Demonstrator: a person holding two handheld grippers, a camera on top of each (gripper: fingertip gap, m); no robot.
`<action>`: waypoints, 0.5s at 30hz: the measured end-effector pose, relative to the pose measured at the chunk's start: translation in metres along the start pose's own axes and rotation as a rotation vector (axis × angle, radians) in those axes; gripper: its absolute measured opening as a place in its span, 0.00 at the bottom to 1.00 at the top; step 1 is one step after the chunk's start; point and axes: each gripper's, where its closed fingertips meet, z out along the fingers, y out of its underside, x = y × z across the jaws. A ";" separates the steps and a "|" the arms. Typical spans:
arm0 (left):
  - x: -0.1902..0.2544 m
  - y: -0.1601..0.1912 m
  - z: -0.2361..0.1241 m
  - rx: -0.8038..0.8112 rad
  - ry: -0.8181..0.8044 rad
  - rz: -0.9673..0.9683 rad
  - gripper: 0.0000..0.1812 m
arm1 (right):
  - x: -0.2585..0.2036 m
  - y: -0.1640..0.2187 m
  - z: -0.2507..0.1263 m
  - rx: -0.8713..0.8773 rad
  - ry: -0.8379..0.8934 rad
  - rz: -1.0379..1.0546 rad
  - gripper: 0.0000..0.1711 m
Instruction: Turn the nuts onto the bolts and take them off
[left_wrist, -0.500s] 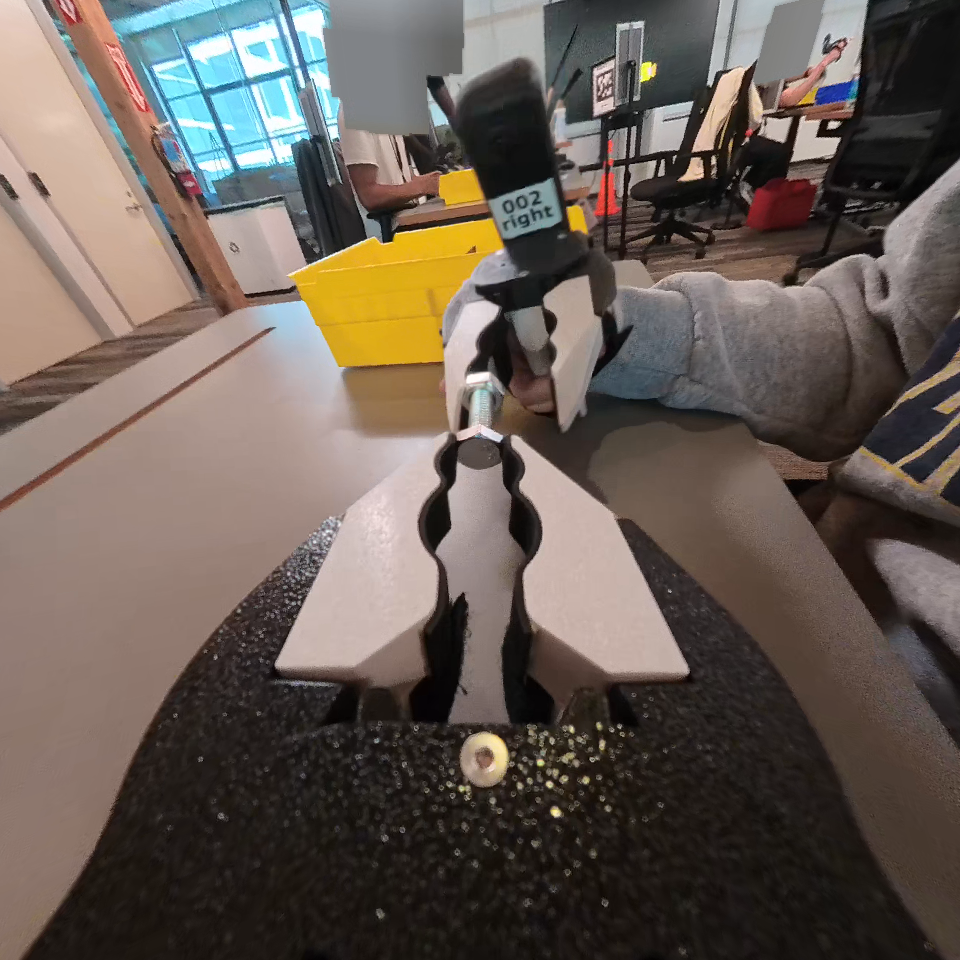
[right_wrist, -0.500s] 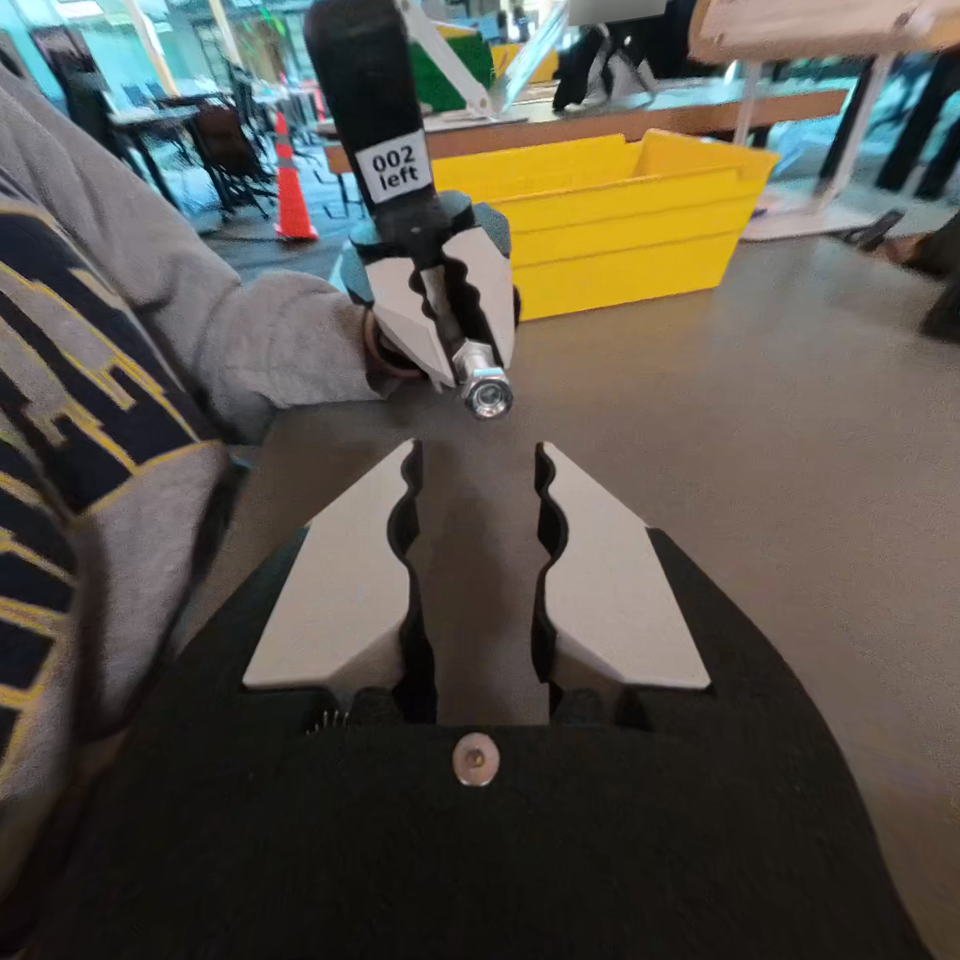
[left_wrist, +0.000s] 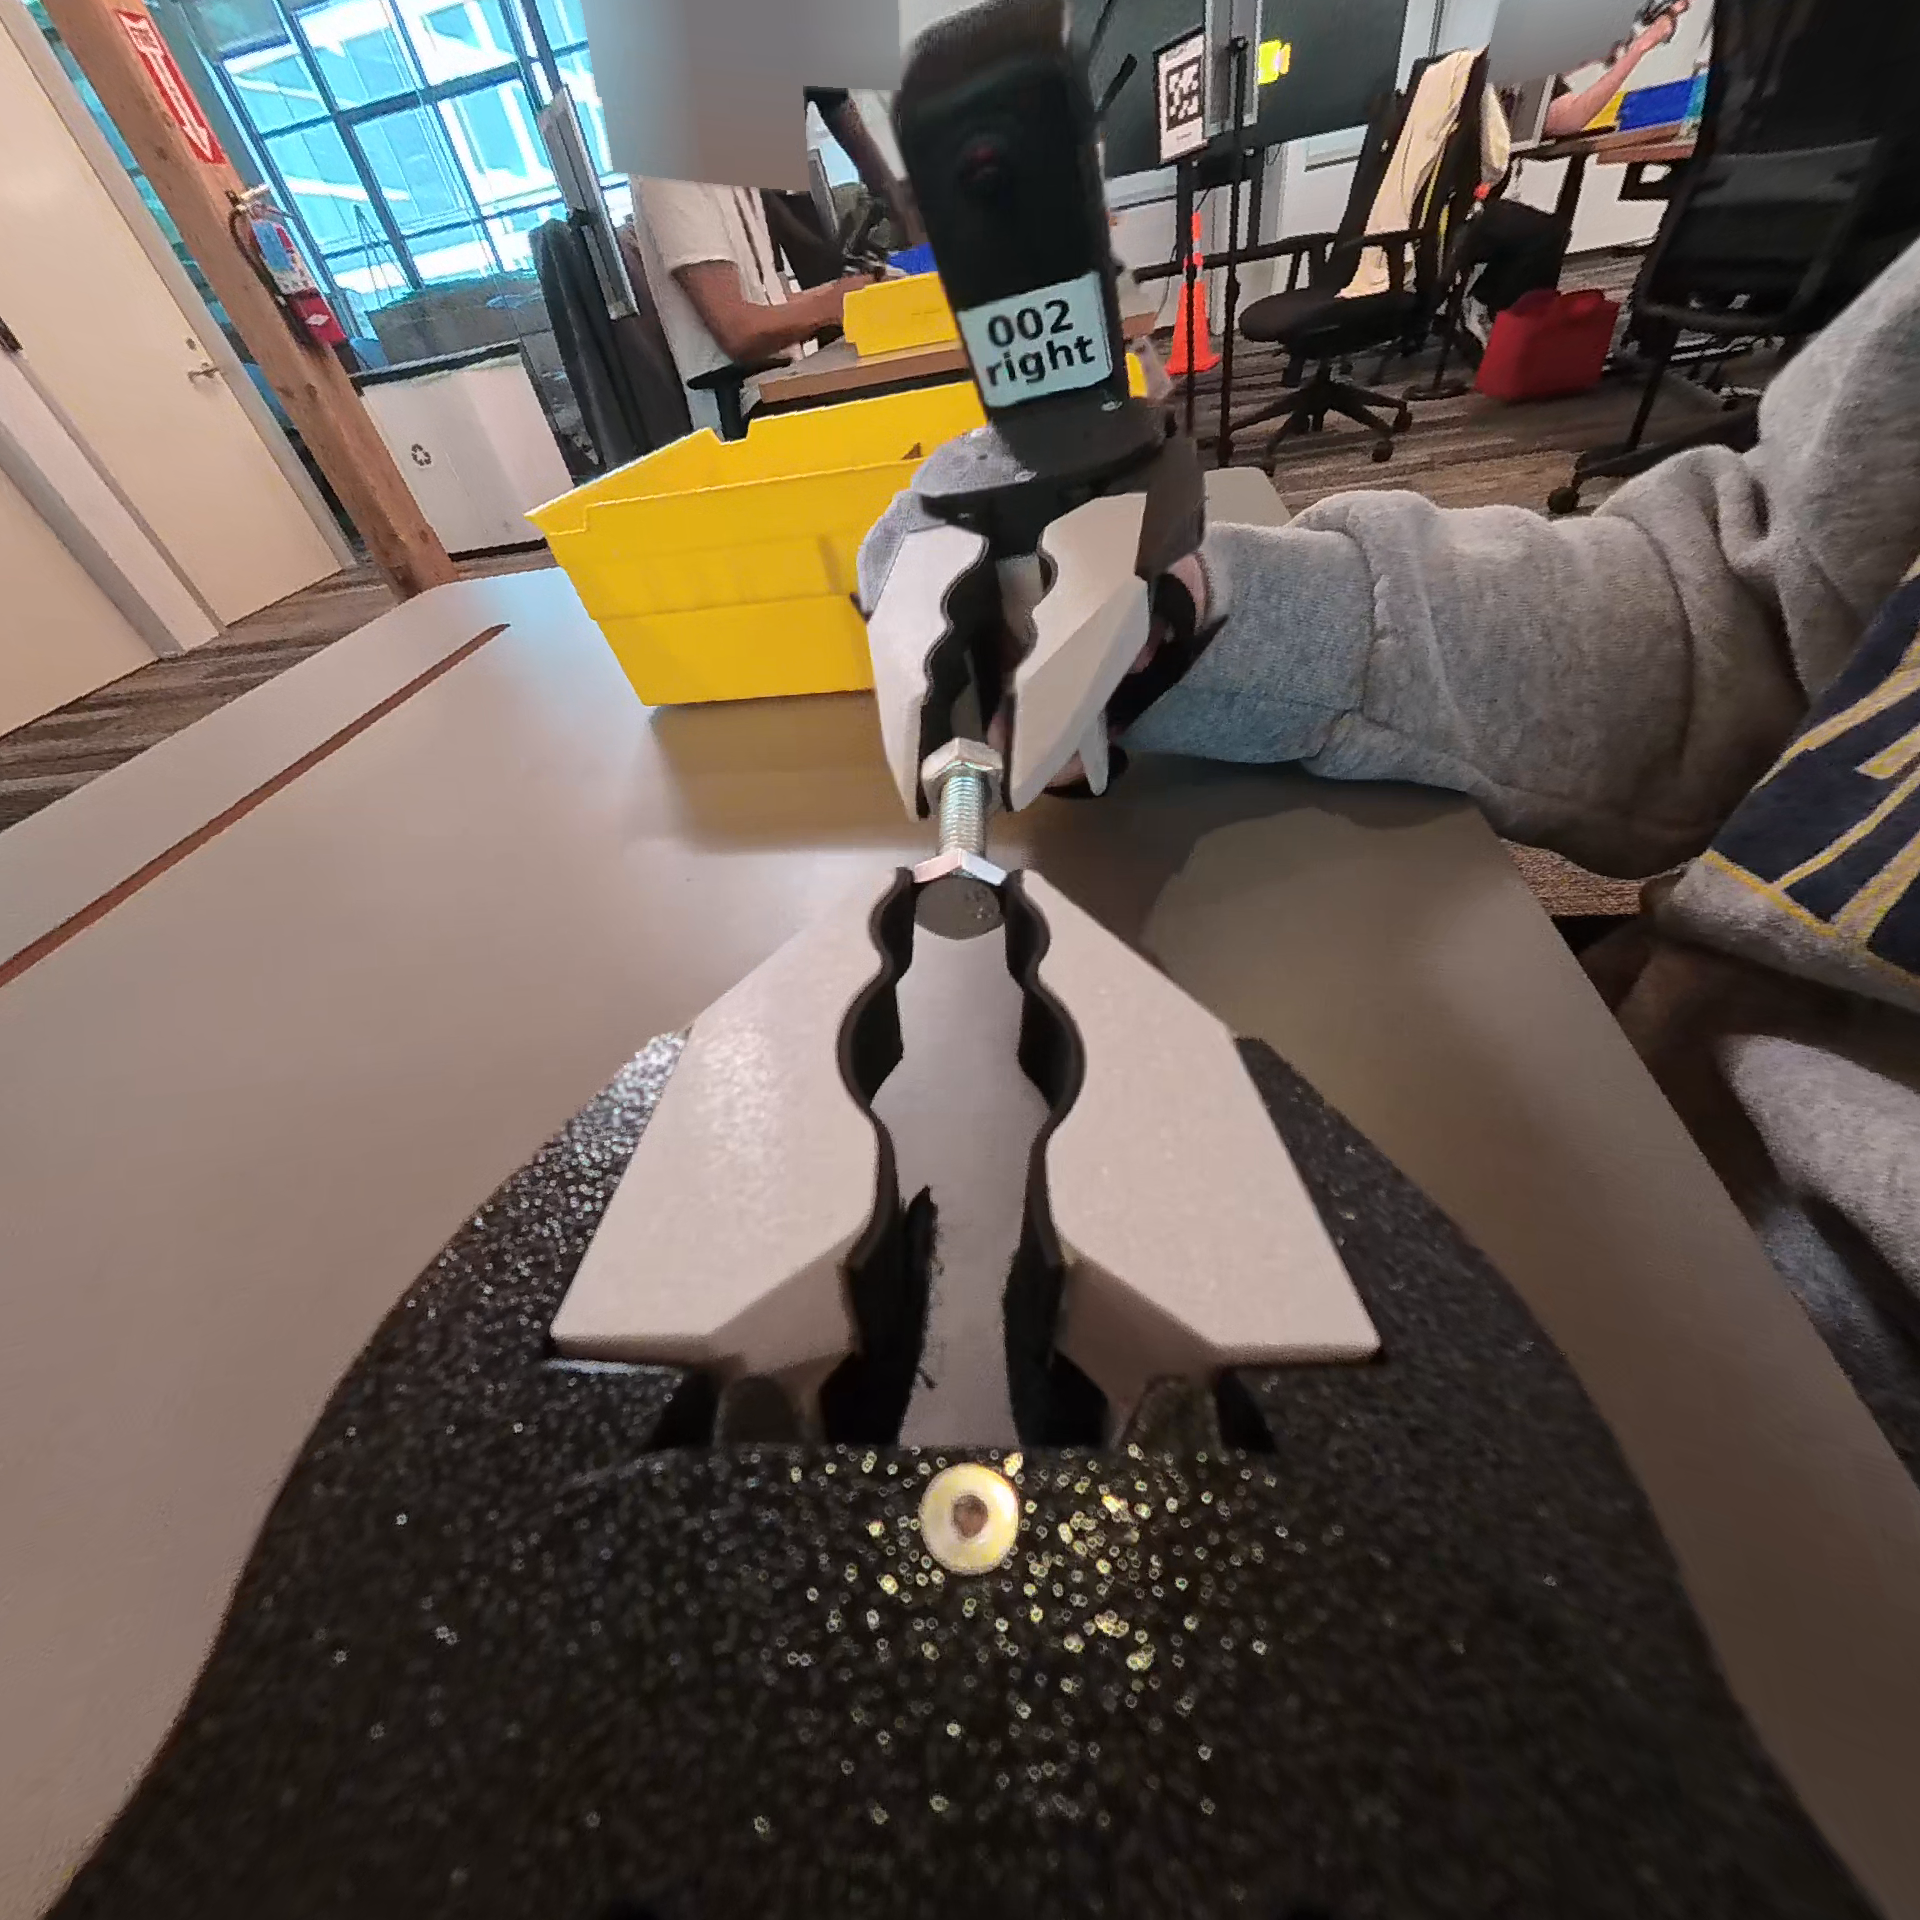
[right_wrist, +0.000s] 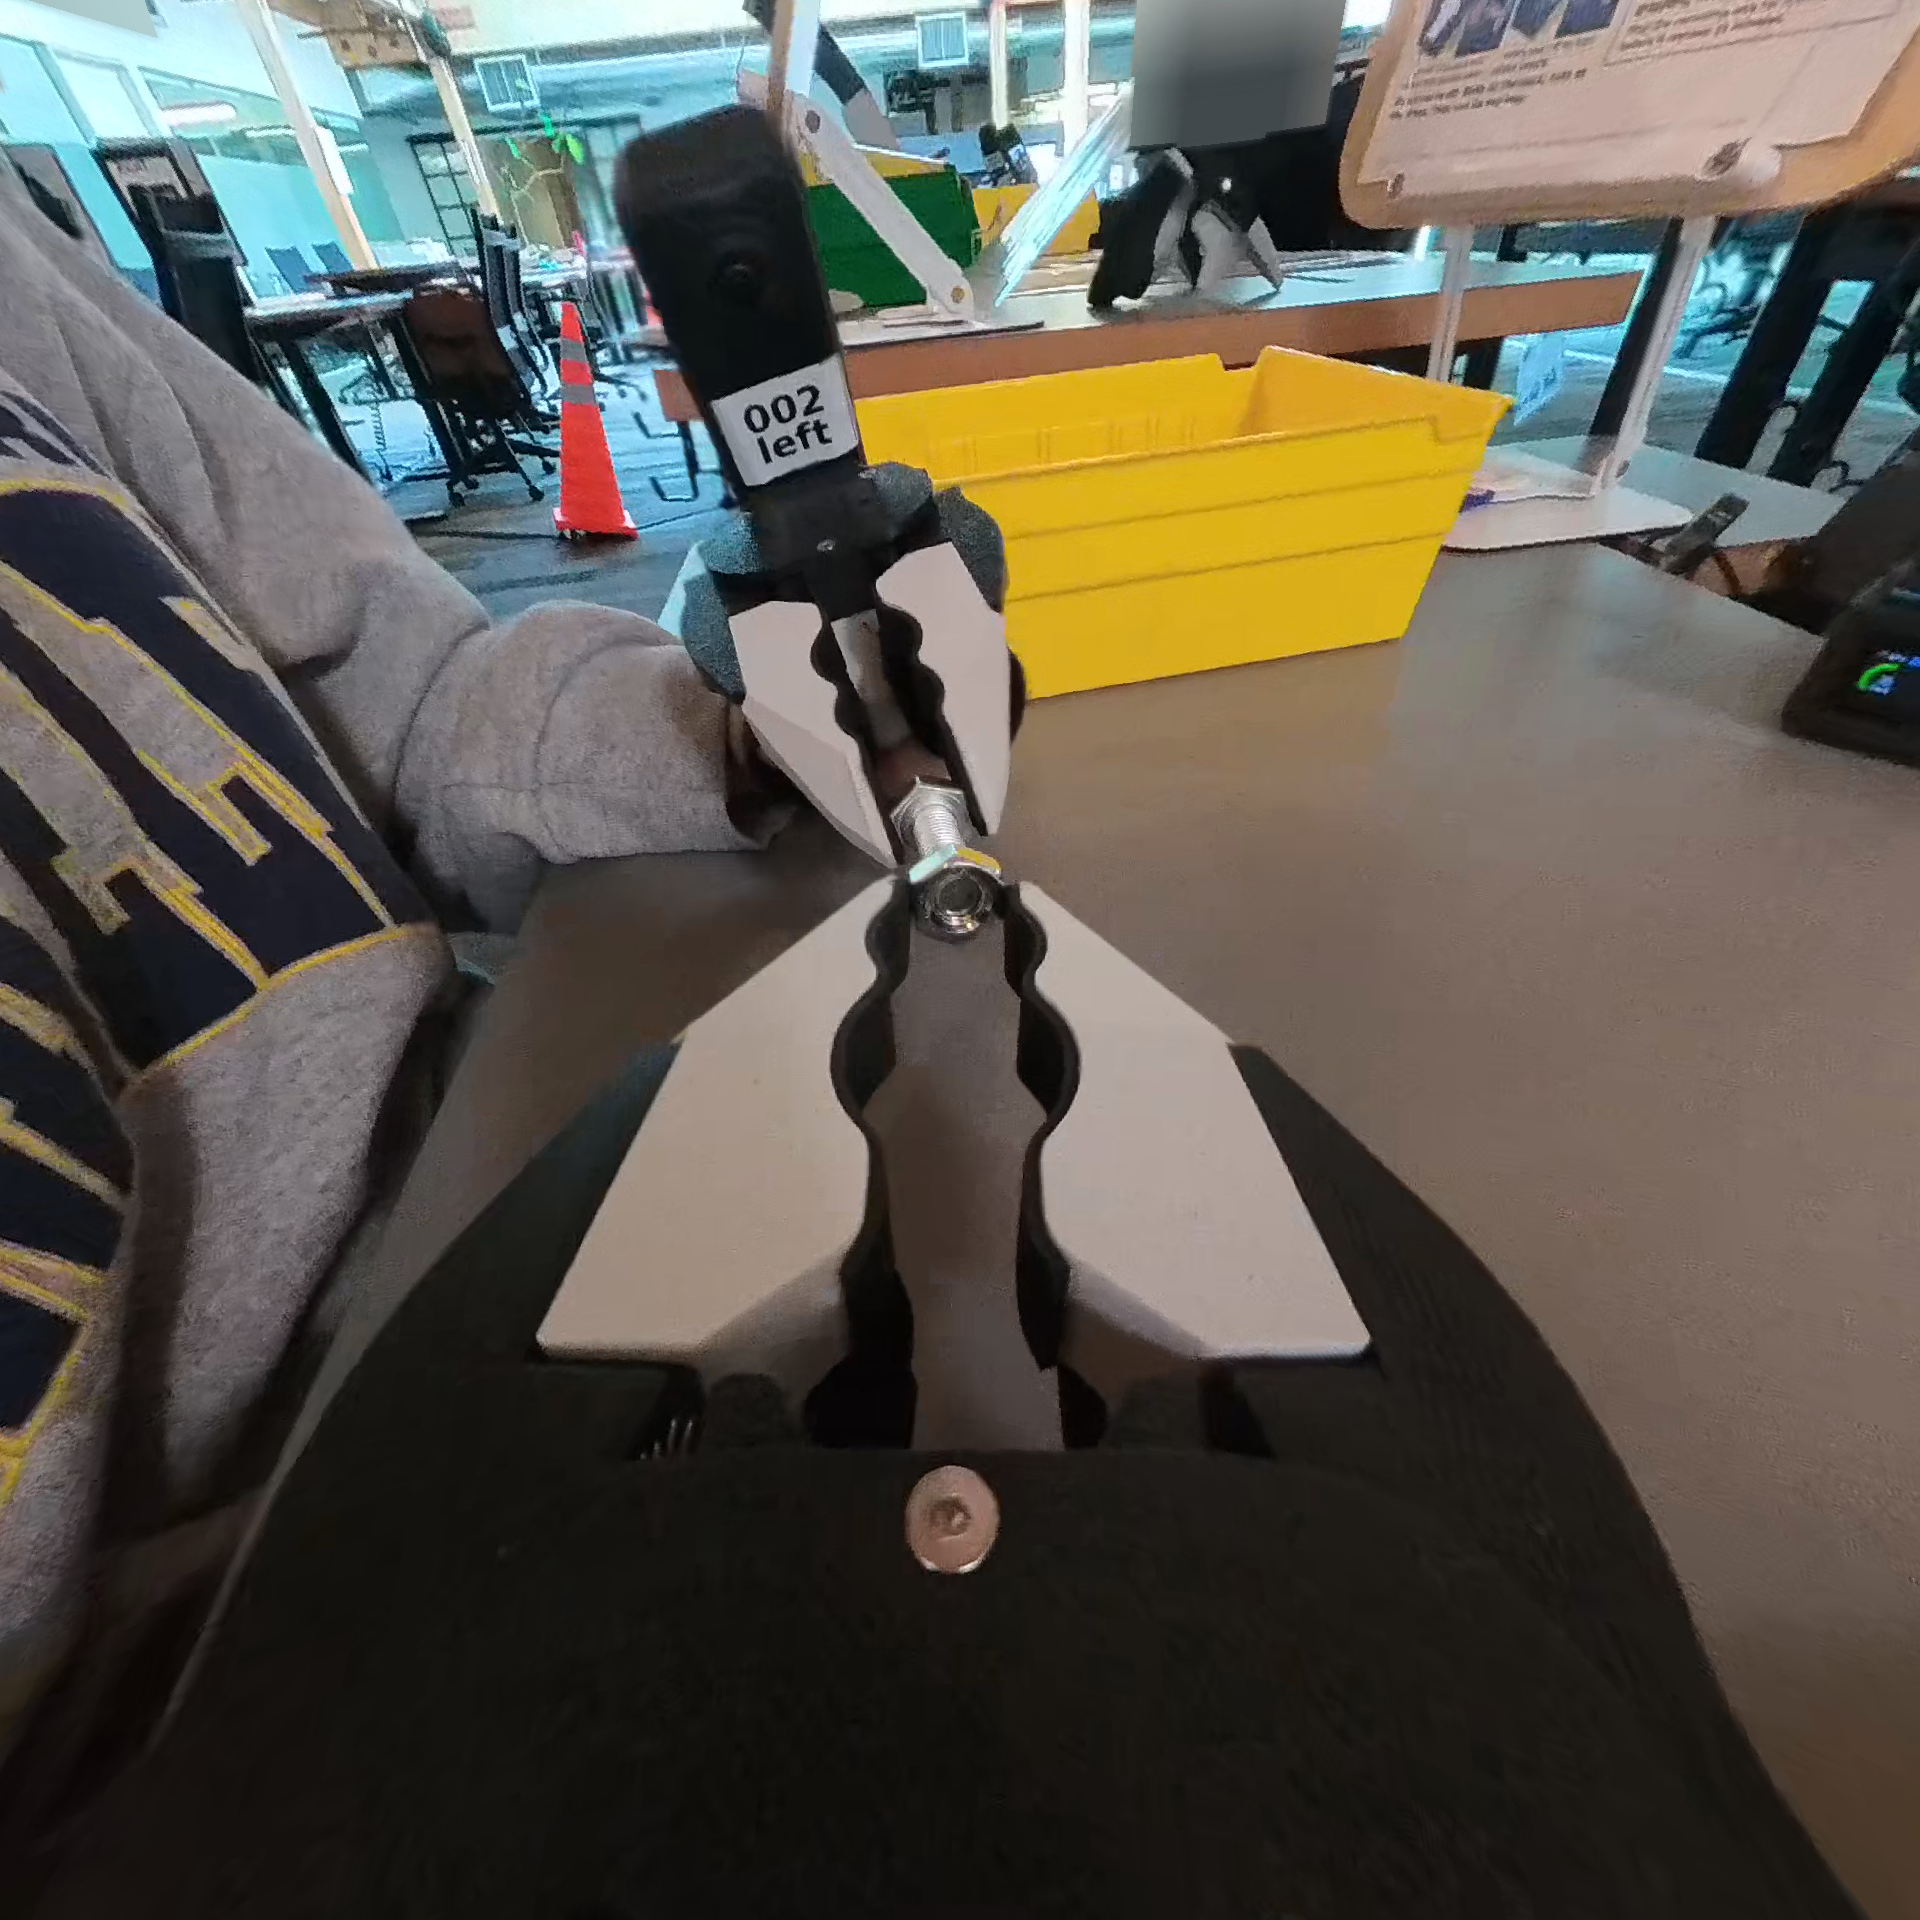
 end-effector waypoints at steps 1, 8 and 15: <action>0.001 -0.001 0.000 0.004 0.015 -0.012 0.08 | -0.001 -0.001 0.000 -0.002 0.003 -0.040 0.10; 0.012 -0.020 -0.009 0.128 0.207 -0.257 0.09 | -0.017 -0.017 0.001 -0.084 0.137 -0.542 0.09; 0.005 -0.041 -0.022 0.314 0.407 -0.634 0.08 | -0.019 -0.037 0.008 -0.304 0.319 -1.216 0.09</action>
